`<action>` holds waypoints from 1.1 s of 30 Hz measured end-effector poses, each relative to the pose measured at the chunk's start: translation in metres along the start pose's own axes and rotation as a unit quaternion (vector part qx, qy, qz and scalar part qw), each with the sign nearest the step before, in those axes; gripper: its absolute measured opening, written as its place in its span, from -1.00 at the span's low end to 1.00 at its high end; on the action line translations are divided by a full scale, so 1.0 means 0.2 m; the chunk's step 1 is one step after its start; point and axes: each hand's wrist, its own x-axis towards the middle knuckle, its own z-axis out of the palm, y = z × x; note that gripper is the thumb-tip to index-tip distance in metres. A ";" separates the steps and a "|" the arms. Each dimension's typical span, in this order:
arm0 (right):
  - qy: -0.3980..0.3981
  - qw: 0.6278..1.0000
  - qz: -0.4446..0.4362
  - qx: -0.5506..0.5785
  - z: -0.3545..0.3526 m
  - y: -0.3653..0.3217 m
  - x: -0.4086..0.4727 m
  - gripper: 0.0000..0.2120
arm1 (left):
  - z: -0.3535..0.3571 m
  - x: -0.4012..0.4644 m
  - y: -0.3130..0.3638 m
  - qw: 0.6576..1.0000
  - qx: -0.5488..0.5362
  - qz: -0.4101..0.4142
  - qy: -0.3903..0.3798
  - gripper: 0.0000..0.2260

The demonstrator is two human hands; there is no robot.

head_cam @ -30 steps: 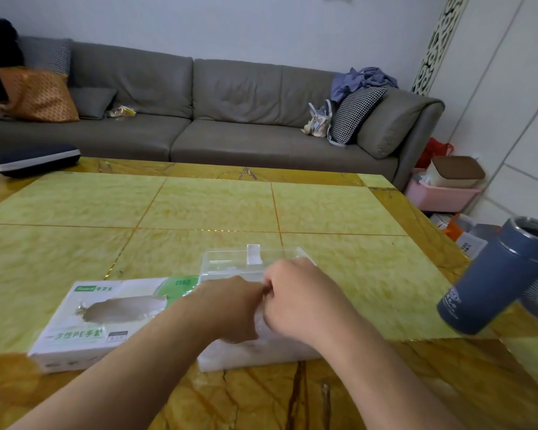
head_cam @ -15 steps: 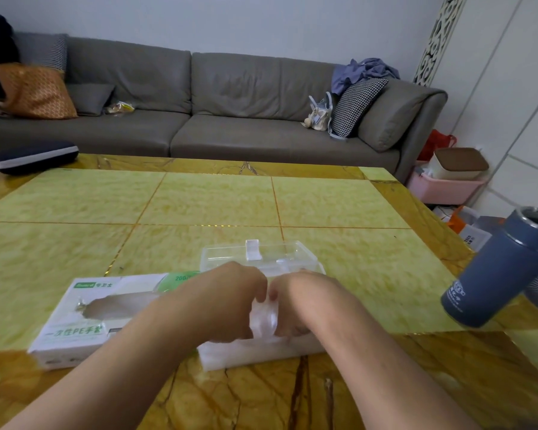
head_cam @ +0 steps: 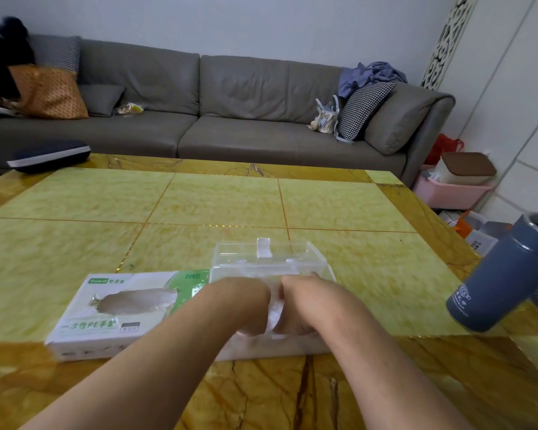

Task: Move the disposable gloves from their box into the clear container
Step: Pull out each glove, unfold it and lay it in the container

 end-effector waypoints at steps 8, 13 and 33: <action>0.065 0.997 0.004 0.052 -0.02 0.02 -0.13 -0.52 | 0.02 -0.13 -0.13 0.976 -0.153 0.036 0.150 -0.70; 0.227 0.971 -0.028 0.069 -0.01 0.03 -0.27 -0.78 | 0.09 -0.31 -0.37 0.899 -0.263 -0.014 0.350 -0.85; 0.336 0.873 -0.351 -0.045 0.32 -0.45 -0.25 -0.61 | 0.35 -0.39 -0.58 0.958 -0.181 -0.154 0.162 -0.78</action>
